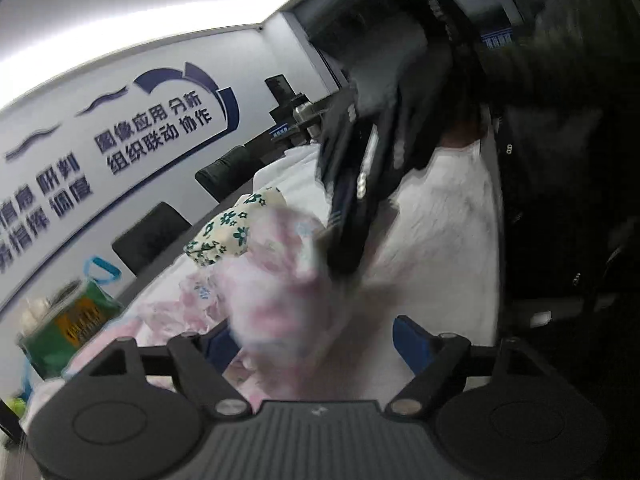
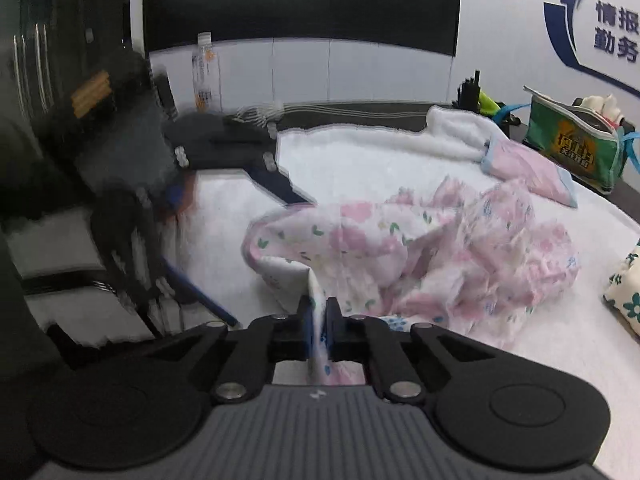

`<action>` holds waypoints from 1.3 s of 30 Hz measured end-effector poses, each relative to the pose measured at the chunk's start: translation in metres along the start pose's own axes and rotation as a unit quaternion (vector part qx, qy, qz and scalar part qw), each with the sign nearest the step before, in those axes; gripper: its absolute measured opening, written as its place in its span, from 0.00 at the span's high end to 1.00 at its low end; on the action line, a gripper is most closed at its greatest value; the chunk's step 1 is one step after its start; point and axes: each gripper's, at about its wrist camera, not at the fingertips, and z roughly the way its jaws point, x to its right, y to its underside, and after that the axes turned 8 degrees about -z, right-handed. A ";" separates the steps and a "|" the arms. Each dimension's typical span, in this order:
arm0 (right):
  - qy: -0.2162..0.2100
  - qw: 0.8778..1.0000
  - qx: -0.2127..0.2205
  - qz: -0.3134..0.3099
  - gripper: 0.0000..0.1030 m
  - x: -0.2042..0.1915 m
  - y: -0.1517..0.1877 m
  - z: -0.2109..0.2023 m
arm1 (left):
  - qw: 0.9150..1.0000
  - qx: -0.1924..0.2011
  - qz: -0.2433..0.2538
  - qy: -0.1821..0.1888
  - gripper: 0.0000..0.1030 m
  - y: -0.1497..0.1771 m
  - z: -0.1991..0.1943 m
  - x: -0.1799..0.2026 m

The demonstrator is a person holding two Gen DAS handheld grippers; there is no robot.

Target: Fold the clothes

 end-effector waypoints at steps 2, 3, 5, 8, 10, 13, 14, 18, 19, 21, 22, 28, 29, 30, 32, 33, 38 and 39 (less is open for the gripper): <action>-0.032 0.999 0.014 0.006 0.97 -0.002 -0.005 -0.012 | 1.000 0.010 0.014 0.001 0.23 0.001 0.001 0.003; -0.045 0.999 0.015 0.008 0.97 -0.001 -0.007 -0.018 | 1.000 0.020 0.018 0.005 0.23 0.001 -0.001 0.005; -0.082 0.996 0.017 0.012 0.97 -0.010 -0.007 -0.023 | 0.999 0.040 0.027 0.011 0.23 0.002 -0.004 0.009; -0.107 0.994 0.025 0.022 0.97 -0.018 -0.004 -0.025 | 0.999 0.033 -0.007 0.040 0.70 0.002 -0.004 0.004; -0.076 0.995 0.035 0.045 0.89 -0.015 -0.001 -0.032 | 0.995 0.005 -0.069 0.066 0.91 0.001 0.001 -0.008; -0.008 0.997 0.079 0.021 0.28 -0.027 0.005 -0.056 | 0.984 -0.021 -0.149 0.095 0.91 0.001 0.006 -0.025; 0.041 0.994 0.103 -0.010 0.16 -0.037 0.009 -0.065 | 0.980 -0.023 -0.170 0.105 0.91 0.002 0.007 -0.031; 0.129 0.975 0.074 -0.163 0.05 -0.077 0.028 -0.048 | 0.957 -0.034 -0.253 0.139 0.91 0.003 0.011 -0.053; 0.130 0.972 0.050 -0.190 0.05 -0.084 0.030 -0.036 | 0.953 -0.036 -0.267 0.142 0.91 0.004 0.012 -0.058; 0.160 0.954 0.024 -0.252 0.05 -0.098 0.036 -0.016 | 0.945 -0.038 -0.290 0.149 0.91 0.002 0.012 -0.067; 0.177 0.943 0.012 -0.282 0.06 -0.105 0.039 -0.005 | 0.941 -0.037 -0.299 0.153 0.91 -0.001 0.011 -0.071; 0.195 0.940 0.013 -0.279 0.80 -0.084 0.030 0.024 | 0.961 -0.063 -0.235 0.131 0.75 -0.004 0.003 -0.061; 0.169 0.953 0.007 -0.253 0.81 -0.074 0.026 0.025 | 0.970 -0.063 -0.207 0.115 0.59 -0.001 -0.005 -0.054; 0.149 0.960 0.014 -0.236 0.81 -0.068 0.024 0.023 | 0.977 -0.062 -0.178 0.100 0.46 0.003 -0.013 -0.046; 0.118 0.968 0.020 -0.219 0.84 -0.058 0.023 0.019 | 0.991 -0.042 -0.117 0.058 0.39 0.009 -0.033 -0.030; 0.099 0.973 0.024 -0.207 0.84 -0.053 0.022 0.017 | 0.995 -0.031 -0.086 0.037 0.36 0.012 -0.043 -0.022; 0.022 0.991 0.043 -0.127 0.84 -0.022 0.027 0.008 | 0.995 0.083 -0.046 -0.020 0.34 0.016 -0.053 -0.005; 0.012 0.993 0.044 -0.113 0.85 -0.016 0.028 0.008 | 0.995 0.090 -0.042 -0.016 0.40 0.016 -0.049 -0.003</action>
